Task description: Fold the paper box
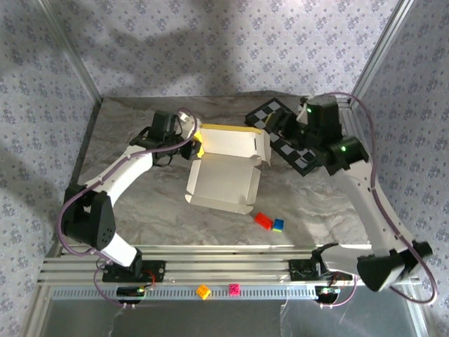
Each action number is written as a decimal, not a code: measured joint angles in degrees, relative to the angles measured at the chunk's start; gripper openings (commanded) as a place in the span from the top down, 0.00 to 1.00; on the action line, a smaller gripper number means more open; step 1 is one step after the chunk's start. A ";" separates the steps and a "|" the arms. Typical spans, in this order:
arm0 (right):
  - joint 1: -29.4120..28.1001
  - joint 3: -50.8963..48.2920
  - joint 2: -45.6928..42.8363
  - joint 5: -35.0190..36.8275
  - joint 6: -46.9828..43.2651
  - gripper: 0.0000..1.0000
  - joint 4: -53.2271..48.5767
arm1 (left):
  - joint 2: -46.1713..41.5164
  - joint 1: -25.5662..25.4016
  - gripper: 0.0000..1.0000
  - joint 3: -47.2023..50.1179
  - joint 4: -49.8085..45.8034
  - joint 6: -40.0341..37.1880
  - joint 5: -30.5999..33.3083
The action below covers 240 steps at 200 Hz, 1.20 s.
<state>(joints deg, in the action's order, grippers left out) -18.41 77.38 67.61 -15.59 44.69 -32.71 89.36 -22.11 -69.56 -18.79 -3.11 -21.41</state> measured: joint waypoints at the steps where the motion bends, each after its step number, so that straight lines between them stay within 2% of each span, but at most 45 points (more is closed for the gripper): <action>1: 0.20 -0.52 -0.28 -0.31 -0.37 0.46 0.42 | 0.04 -0.02 1.00 -0.17 -0.13 0.02 -0.07; 12: 2.86 -8.00 -5.20 -2.78 -5.27 0.34 4.68 | 0.44 0.00 1.00 -1.49 -1.07 0.24 -0.44; 21: 3.85 -13.94 -9.53 -4.02 -9.81 0.29 7.72 | 0.57 0.00 1.00 -2.40 -1.70 0.42 -0.76; 48: 3.85 -23.98 -17.77 -5.97 -21.18 0.28 12.33 | 0.79 0.00 1.00 -4.46 -3.67 1.03 -2.40; 84: 3.67 -23.43 -13.20 -8.72 -32.13 0.28 16.50 | 1.31 0.00 1.00 -6.45 -6.56 1.27 -4.22; 125: 3.52 -21.31 -3.98 -9.29 -37.79 0.32 18.03 | 2.27 0.00 1.00 -7.87 -8.61 1.70 -5.64; 142: 3.28 -20.20 -2.36 -9.29 -38.53 0.39 18.53 | 2.71 0.00 1.00 -7.89 -9.14 2.03 -6.12; 153: 2.75 -19.43 -1.84 -9.16 -39.30 0.48 18.78 | 2.84 0.00 1.00 -7.89 -9.68 2.27 -6.27; 192: -0.68 -14.56 0.33 -7.58 -40.54 1.00 17.68 | 2.91 0.00 1.00 -7.89 -9.75 3.04 -5.84; 240: -2.75 -11.65 0.33 -4.35 -41.31 1.00 13.51 | 2.95 -0.02 1.00 -7.89 -9.31 5.70 -4.81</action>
<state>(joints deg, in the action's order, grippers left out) -21.17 65.73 67.94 -19.94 3.38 -19.20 92.31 -22.13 -77.45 -28.10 2.59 -26.22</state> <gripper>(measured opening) 0.063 0.061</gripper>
